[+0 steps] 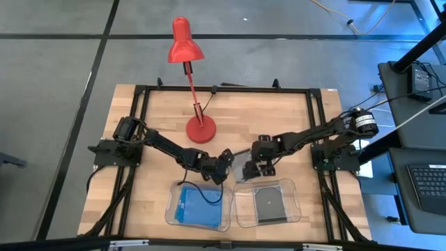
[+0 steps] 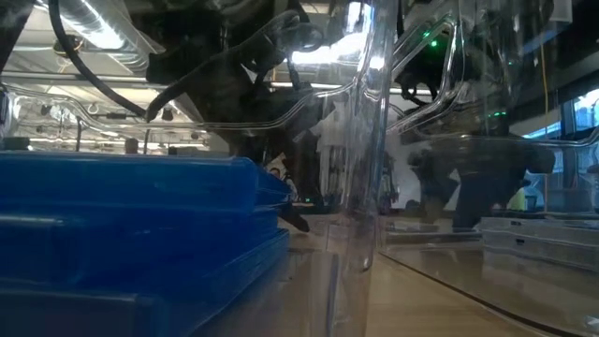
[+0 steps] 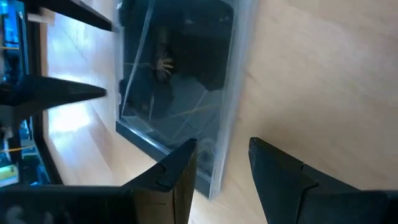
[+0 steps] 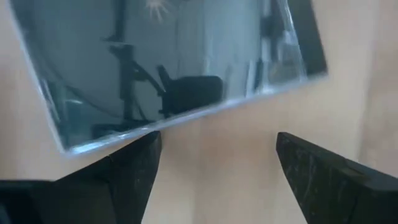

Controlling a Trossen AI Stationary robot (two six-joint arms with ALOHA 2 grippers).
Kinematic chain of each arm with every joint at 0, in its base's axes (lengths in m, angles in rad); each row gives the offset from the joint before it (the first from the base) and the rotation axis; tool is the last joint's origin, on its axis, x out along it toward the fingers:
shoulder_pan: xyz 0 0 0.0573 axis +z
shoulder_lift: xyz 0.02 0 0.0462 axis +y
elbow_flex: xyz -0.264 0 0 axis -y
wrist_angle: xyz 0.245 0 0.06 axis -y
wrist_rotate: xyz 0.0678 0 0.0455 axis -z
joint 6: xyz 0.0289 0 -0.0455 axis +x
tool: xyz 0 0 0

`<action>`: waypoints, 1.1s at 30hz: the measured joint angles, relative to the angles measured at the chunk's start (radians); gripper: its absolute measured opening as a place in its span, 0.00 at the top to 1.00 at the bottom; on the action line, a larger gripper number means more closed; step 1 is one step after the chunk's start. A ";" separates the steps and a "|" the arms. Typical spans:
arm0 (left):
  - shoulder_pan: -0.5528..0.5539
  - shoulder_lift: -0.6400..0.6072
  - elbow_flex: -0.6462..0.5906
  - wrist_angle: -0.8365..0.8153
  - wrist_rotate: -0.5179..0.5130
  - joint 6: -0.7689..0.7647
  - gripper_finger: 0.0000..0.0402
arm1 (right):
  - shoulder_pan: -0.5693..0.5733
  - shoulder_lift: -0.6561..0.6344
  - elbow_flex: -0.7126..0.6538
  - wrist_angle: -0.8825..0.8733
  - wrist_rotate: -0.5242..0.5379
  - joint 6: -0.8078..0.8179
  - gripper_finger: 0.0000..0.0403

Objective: Pick & place jewel cases by type
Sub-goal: Put the black cd case into the right transparent bin

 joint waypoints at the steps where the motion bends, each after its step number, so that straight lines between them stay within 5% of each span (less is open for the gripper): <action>1: 0.002 0.000 0.000 0.006 0.008 0.001 0.64 | -0.002 0.008 -0.001 0.022 -0.017 -0.016 0.20; 33: 0.001 0.033 0.001 0.016 -0.030 0.079 0.64 | -0.062 0.070 0.000 0.111 -0.082 -0.045 0.20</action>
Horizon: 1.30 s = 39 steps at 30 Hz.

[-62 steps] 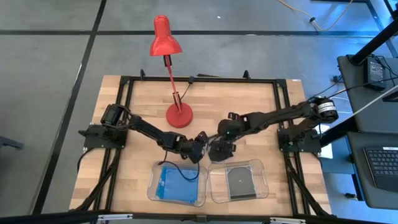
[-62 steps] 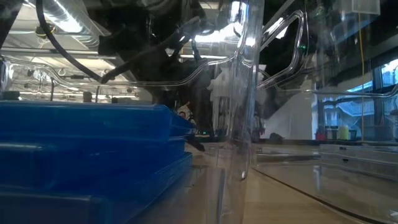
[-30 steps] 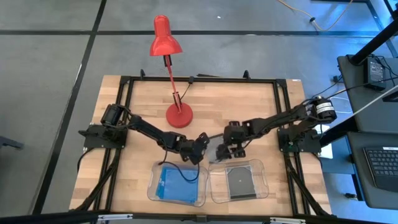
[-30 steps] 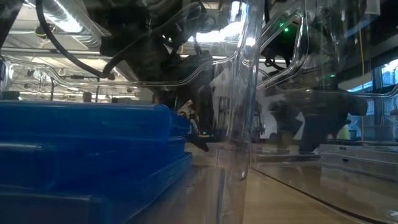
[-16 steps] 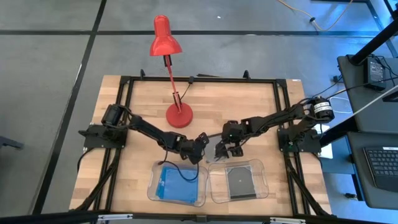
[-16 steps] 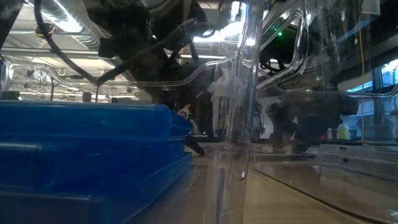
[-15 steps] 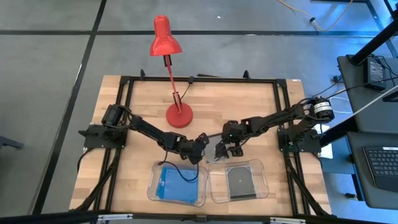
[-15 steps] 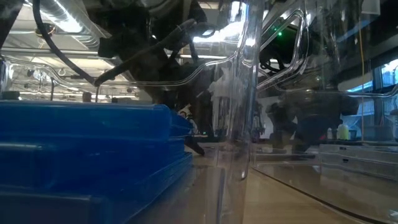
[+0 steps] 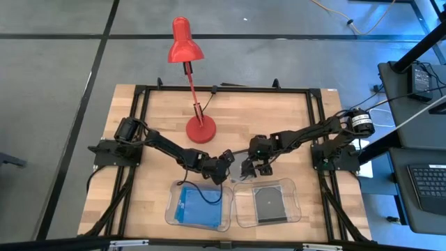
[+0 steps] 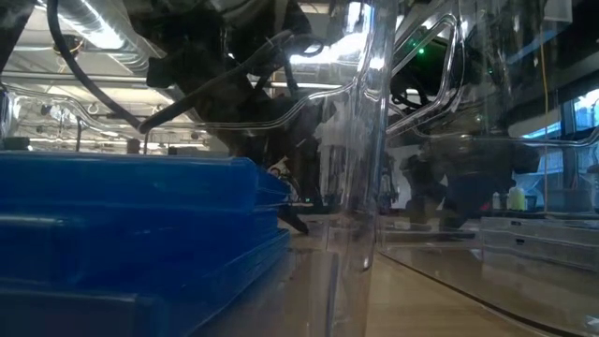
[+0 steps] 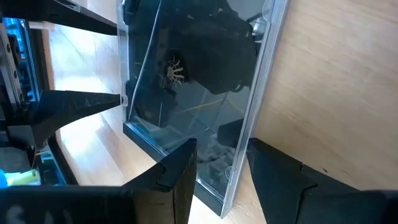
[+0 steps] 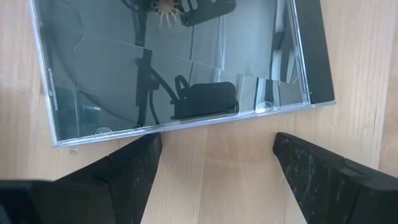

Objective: Pick & place jewel cases by type
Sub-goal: Put the black cd case into the right transparent bin

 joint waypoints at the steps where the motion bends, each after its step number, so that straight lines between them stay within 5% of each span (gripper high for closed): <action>1: 0.000 0.000 0.000 0.000 0.000 0.005 0.64 | 0.000 0.000 0.000 0.000 0.000 0.000 0.20; 7: -0.003 0.002 0.000 0.002 -0.001 0.009 0.62 | 0.000 0.000 0.000 0.001 0.000 0.000 0.20; 19: -0.002 0.002 0.000 0.017 -0.023 -0.041 0.42 | -0.001 0.000 -0.002 0.012 -0.004 0.000 0.20; 39: -0.023 0.005 -0.005 0.056 -0.094 0.002 0.53 | -0.001 0.001 -0.005 0.041 -0.009 0.019 0.20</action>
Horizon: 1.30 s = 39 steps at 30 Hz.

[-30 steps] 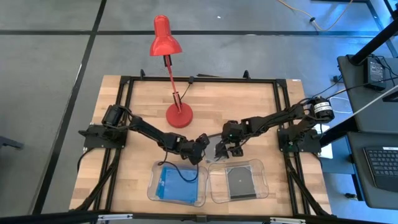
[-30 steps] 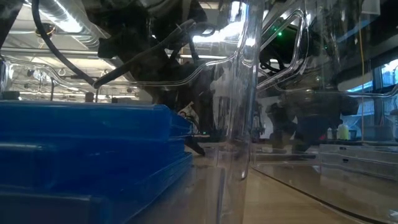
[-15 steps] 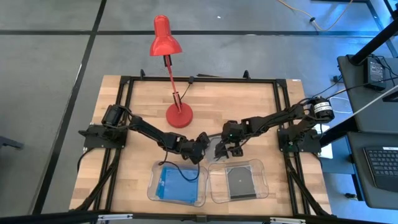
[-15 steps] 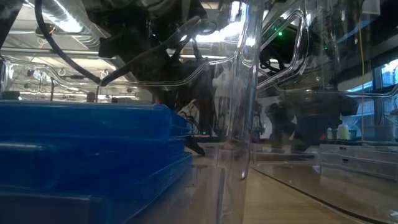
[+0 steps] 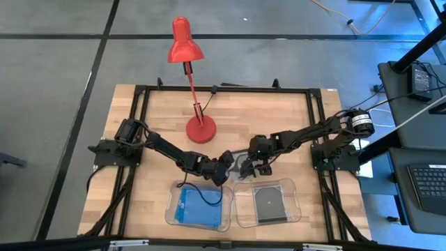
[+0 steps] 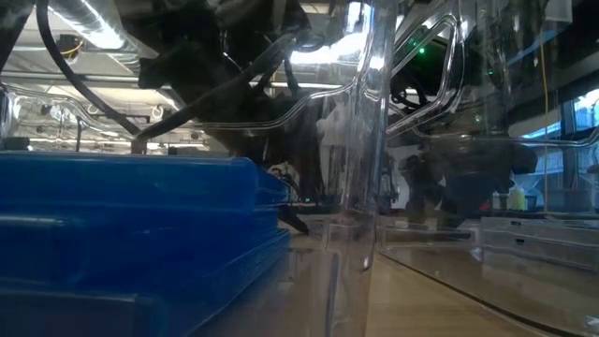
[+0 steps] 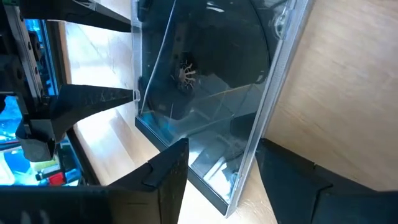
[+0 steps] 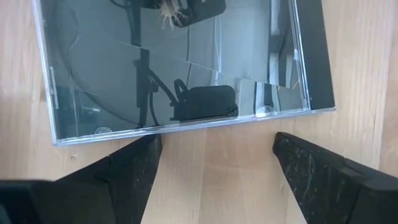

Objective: Pick & place jewel cases by type
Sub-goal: Put the black cd case into the right transparent bin

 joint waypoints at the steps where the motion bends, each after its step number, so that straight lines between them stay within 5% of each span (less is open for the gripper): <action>1: -0.002 0.000 0.000 0.002 -0.002 0.001 0.54 | 0.000 0.000 0.000 0.000 0.000 0.000 0.20; 29: -0.001 -0.053 0.006 0.096 0.012 -0.011 0.75 | -0.002 0.008 0.007 0.159 0.011 0.011 0.20; 39: -0.019 -0.053 0.006 0.058 -0.012 0.009 0.91 | -0.001 0.006 0.006 0.127 0.006 0.013 0.20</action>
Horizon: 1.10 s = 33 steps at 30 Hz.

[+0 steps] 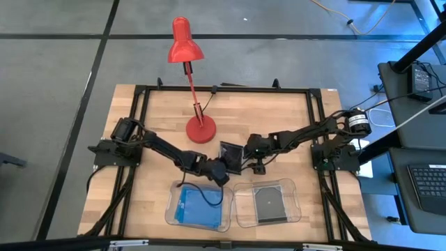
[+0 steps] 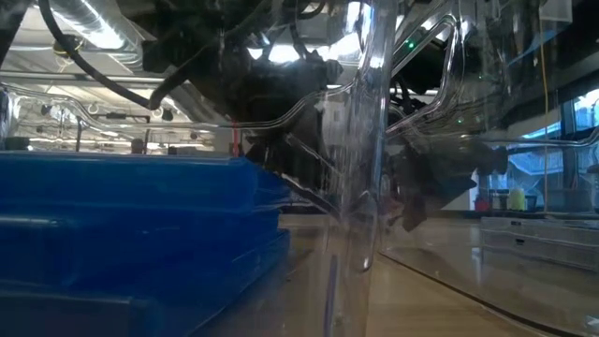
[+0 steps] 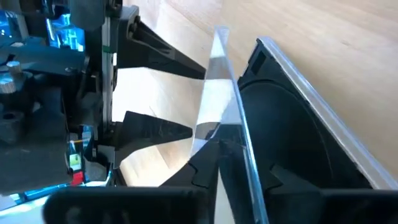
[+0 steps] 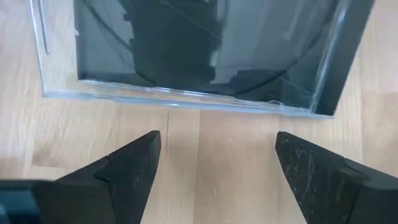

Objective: Pick & place jewel cases by type
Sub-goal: Put the black cd case into the right transparent bin

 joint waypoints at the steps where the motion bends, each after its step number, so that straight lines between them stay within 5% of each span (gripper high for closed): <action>1: -0.002 0.000 0.000 -0.003 -0.004 0.000 0.93 | 0.000 -0.001 0.000 0.000 0.000 0.000 0.20; 11: -0.005 0.000 -0.001 -0.007 -0.053 0.058 0.98 | -0.025 -0.016 -0.002 -0.051 -0.106 0.147 0.20; 19: -0.016 -0.001 -0.002 -0.007 -0.040 0.231 0.98 | -0.127 -0.134 -0.003 -0.080 -0.133 0.055 0.20; 28: -0.016 -0.002 -0.002 0.007 -0.006 0.416 0.99 | -0.380 -0.184 -0.002 0.033 -0.506 0.021 0.20; 33: -0.016 -0.002 -0.002 0.005 -0.006 0.493 0.99 | -0.465 -0.144 -0.002 0.081 -0.617 0.031 0.20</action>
